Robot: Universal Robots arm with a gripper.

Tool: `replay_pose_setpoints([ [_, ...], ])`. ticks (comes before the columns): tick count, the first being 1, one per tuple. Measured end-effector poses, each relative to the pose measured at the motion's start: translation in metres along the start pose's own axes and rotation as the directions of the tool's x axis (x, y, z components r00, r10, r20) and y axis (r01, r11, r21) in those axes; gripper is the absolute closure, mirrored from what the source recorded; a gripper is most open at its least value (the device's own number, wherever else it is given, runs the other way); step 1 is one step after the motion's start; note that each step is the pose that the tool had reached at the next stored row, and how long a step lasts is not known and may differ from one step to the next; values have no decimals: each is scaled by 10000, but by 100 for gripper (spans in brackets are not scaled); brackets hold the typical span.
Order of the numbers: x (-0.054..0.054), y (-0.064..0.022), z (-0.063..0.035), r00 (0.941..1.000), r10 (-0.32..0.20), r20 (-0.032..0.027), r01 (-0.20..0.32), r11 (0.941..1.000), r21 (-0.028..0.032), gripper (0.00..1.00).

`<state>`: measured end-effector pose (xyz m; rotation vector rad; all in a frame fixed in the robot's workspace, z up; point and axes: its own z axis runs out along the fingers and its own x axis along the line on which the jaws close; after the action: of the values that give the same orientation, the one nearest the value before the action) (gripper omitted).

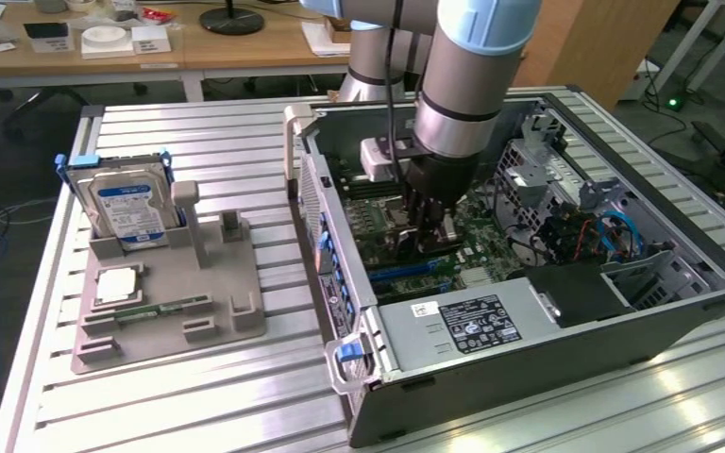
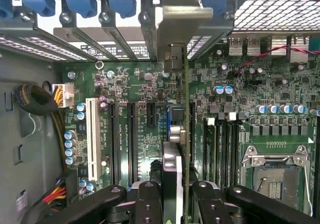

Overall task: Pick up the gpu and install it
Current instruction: 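Insert the gpu into the slot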

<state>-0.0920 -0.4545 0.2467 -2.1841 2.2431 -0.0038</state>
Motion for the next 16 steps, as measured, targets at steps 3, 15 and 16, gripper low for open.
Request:
replay_pose_setpoints([
  [3, 0, 9, 2, 10000, -1, 1, 1, 10000, -1, 72],
  [15, 14, 9, 10, 10000, 2, 0, -2, 10000, -3, 72],
  [16, 15, 6, 12, 10000, 2, 1, -2, 10000, -2, 72],
])
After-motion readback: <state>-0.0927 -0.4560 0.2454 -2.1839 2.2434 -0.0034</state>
